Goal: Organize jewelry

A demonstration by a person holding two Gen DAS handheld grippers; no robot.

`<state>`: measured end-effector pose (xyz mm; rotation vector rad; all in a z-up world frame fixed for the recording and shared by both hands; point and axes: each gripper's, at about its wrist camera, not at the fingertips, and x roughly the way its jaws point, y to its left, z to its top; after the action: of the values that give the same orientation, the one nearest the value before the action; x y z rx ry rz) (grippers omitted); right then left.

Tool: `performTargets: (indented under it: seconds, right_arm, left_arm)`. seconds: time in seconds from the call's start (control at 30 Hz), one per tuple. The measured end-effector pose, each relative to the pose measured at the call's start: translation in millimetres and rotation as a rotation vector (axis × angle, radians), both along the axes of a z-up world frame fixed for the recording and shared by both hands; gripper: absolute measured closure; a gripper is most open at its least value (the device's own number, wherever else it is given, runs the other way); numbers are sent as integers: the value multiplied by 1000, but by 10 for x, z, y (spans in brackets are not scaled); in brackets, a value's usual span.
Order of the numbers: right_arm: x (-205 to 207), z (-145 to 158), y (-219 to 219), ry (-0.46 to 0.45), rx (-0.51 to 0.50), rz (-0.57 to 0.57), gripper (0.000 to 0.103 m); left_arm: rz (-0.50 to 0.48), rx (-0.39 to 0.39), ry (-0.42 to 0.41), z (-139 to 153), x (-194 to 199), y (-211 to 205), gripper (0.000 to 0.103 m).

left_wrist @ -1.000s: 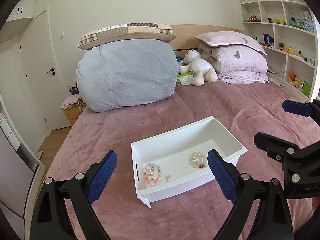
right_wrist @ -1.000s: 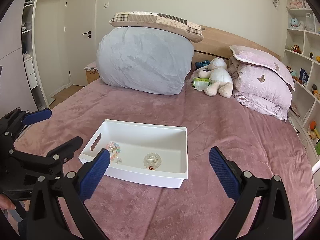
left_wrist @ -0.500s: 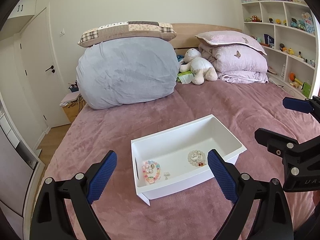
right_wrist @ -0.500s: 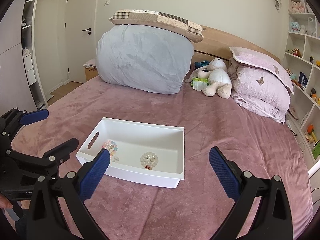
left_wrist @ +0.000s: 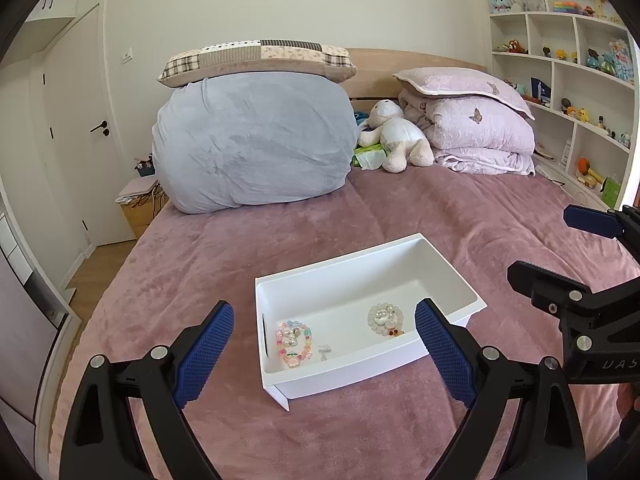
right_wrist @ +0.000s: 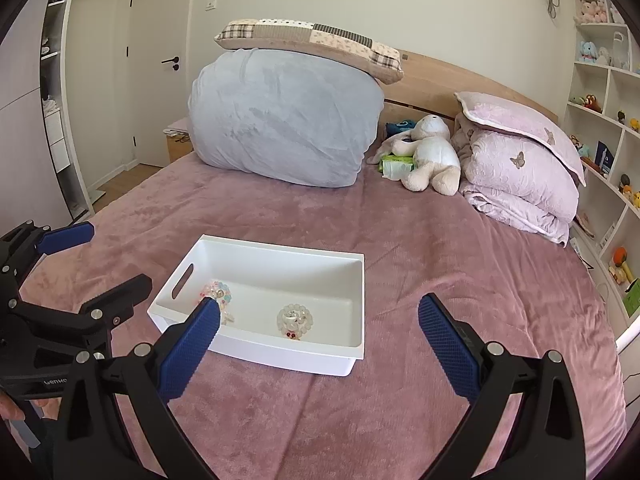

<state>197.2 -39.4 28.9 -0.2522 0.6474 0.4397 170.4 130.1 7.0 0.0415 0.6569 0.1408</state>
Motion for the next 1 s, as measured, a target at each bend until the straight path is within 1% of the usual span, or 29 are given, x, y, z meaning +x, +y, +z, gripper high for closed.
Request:
performTargets:
  seconds: [0.27, 0.5, 1.0]
  right_arm:
    - [11, -2, -1, -1, 0, -2, 5]
    - [6, 3, 7, -4, -3, -4, 5]
    - [3, 53, -10, -14, -8, -7, 5]
  left_arm:
    - [0, 12, -3, 8, 3, -18, 10]
    - [-1, 1, -4, 18, 7, -13, 10]
    - [0, 16, -3, 22, 11, -13, 10]
